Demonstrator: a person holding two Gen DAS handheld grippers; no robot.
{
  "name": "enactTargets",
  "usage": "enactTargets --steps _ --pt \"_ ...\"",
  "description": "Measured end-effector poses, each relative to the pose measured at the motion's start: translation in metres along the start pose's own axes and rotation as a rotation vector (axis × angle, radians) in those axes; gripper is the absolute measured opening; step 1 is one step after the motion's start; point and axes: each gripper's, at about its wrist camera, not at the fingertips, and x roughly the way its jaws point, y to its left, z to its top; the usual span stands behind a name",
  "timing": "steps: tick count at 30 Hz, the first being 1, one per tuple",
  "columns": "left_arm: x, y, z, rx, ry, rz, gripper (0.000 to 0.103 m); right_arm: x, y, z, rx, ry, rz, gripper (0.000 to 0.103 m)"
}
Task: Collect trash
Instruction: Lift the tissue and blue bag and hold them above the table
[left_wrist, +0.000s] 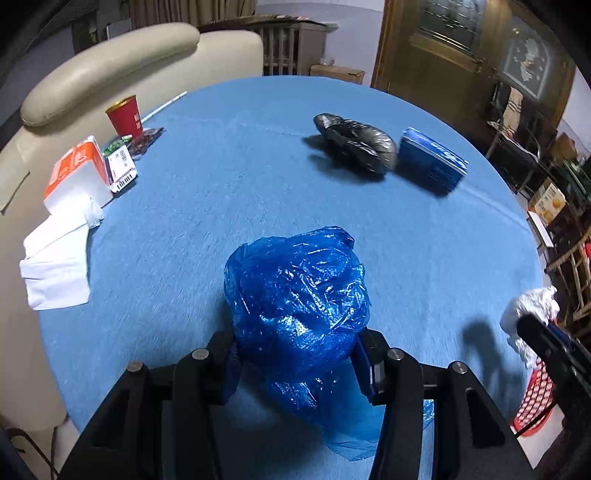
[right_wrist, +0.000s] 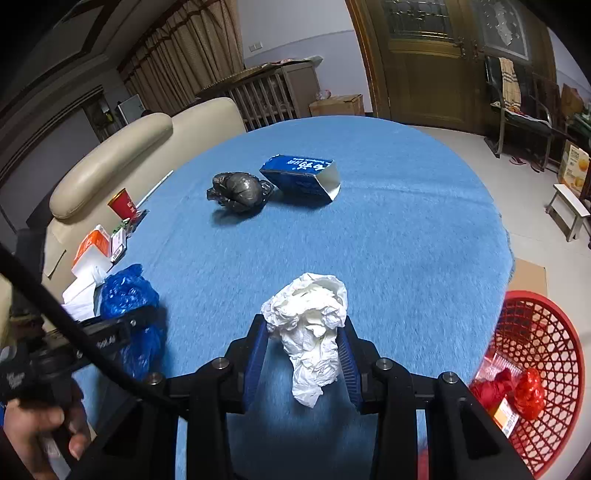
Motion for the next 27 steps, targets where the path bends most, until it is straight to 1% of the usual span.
enactTargets --steps 6,15,27 --pt "-0.021 -0.009 -0.013 0.03 -0.029 0.012 0.052 -0.008 0.0 -0.013 0.009 -0.004 0.001 0.04" --pt "-0.025 -0.024 -0.018 0.069 -0.036 0.017 0.052 -0.019 -0.002 -0.016 0.019 -0.025 0.006 0.04" --pt "-0.023 -0.046 -0.023 0.119 -0.041 0.014 0.052 -0.032 -0.017 -0.021 0.061 -0.048 0.016 0.04"
